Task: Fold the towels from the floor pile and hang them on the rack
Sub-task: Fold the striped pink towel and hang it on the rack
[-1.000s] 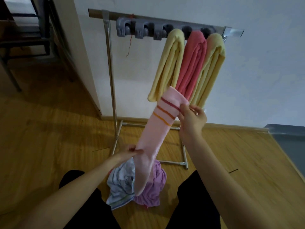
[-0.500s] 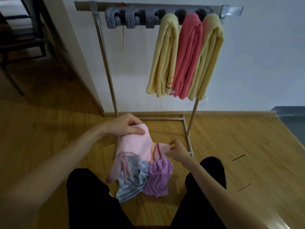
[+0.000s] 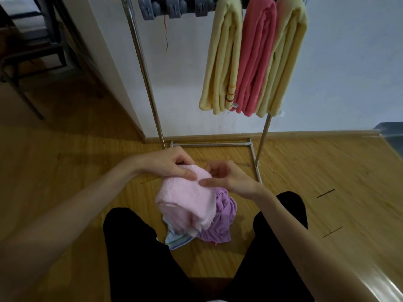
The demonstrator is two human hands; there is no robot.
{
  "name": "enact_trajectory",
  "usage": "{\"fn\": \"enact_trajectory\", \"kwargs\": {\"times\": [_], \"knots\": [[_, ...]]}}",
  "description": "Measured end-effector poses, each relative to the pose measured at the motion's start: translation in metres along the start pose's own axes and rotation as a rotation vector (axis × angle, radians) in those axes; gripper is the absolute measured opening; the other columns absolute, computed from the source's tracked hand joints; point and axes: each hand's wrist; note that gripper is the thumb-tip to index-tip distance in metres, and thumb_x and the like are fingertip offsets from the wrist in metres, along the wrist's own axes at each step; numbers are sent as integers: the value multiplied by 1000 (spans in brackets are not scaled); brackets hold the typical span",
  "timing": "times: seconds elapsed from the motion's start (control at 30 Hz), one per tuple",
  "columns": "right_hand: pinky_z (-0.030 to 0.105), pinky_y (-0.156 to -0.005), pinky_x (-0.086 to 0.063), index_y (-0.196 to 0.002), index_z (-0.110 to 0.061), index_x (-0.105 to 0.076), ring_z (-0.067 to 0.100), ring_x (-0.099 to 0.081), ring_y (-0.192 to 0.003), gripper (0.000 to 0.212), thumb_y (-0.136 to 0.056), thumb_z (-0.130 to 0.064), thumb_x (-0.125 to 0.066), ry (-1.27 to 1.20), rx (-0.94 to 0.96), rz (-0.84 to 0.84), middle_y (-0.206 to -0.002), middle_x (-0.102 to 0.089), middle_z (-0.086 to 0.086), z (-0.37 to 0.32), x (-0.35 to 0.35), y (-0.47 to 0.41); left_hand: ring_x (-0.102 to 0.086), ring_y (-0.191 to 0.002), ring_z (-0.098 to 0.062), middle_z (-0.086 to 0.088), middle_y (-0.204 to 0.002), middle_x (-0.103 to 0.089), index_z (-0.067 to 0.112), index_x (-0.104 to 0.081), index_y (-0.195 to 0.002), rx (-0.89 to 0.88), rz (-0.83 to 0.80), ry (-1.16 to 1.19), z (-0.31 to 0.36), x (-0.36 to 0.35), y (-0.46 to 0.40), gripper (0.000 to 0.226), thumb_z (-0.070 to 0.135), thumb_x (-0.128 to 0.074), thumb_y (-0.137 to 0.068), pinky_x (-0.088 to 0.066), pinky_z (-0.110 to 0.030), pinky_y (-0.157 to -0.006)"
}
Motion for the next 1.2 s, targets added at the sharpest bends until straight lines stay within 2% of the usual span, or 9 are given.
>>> {"fn": "enact_trajectory", "kwargs": {"times": [0.2, 0.43, 0.53, 0.6, 0.73, 0.8, 0.93, 1.03, 1.2], "knots": [[19, -55, -36, -72, -12, -57, 13, -50, -65, 15, -85, -12, -65, 29, -45, -75, -68, -54, -2, -11, 21, 10, -60, -64, -15, -3, -70, -65, 16, -74, -72, 29, 15, 159, -18, -2, 13, 27, 43, -77, -72, -41, -19, -54], [26, -56, -36, -94, 4, -53, 19, -48, -71, 28, -76, -14, -65, -145, -177, 206, -77, -48, 5, -7, 57, 23, -63, -76, -25, -13, -88, -68, 11, -73, -92, 72, 102, 225, -40, 12, 24, 65, 66, -76, -58, -48, -25, -64], [21, -57, -44, -101, -5, -53, 18, -55, -78, 20, -84, 7, -53, -54, -50, -11, -92, -58, 9, -23, 71, 17, -59, -91, -41, -16, -111, -61, 26, -64, -110, 31, 164, 198, -34, 23, 21, 41, 50, -70, -77, -48, -34, -71], [15, -66, -47, -104, -1, -60, 9, -61, -86, 35, -84, 22, -43, 89, -46, -128, -103, -64, 6, -39, 80, 11, -62, -98, -22, 4, -121, -56, 28, -57, -119, -27, 175, 214, -24, 35, 19, 33, 35, -64, -88, -51, -26, -75], [13, -88, -45, -106, -5, -71, 5, -62, -106, 33, -82, 11, -57, 420, -124, -308, -113, -70, -1, -75, 99, -8, -55, -94, -43, -19, -110, -55, 31, -54, -115, -4, 113, 93, -9, 63, 16, 23, 32, -55, -92, -46, -36, -75], [13, -95, -43, -108, -14, -73, 1, -59, -111, 31, -83, 3, -65, 589, -181, -369, -113, -70, -11, -88, 105, -20, -54, -91, -37, -19, -105, -56, 33, -56, -108, 13, 64, -9, 1, 75, 14, 14, 30, -52, -95, -44, -30, -73], [2, -77, -41, -107, -33, -72, -8, -58, -94, 35, -82, -9, -68, 905, -176, -249, -103, -67, -25, -109, 115, -42, -52, -90, 10, 8, -99, -58, 13, -62, -104, -5, 59, -258, 18, 93, 0, 20, 6, -45, -98, -39, -6, -79], [6, -77, -42, -111, -28, -71, 4, -59, -94, 37, -82, -6, -66, 1039, -111, -97, -107, -66, -15, -116, 123, -58, -53, -94, 8, 13, -99, -60, 13, -69, -107, 24, 134, -493, 21, 110, -12, 30, 2, -44, -96, -37, -1, -78], [19, -80, -42, -114, -18, -70, 9, -58, -89, 39, -80, -1, -59, 1186, 132, 231, -109, -68, -1, -133, 136, -86, -46, -116, -10, 0, -134, -50, 21, -48, -137, 55, 362, -595, 29, 149, -35, 43, 19, -55, -94, -36, -22, -93]]}}
Point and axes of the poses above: each hand's wrist, its own y-axis away from the middle knuckle, its own x-axis out of the back of the hand, z = x × y
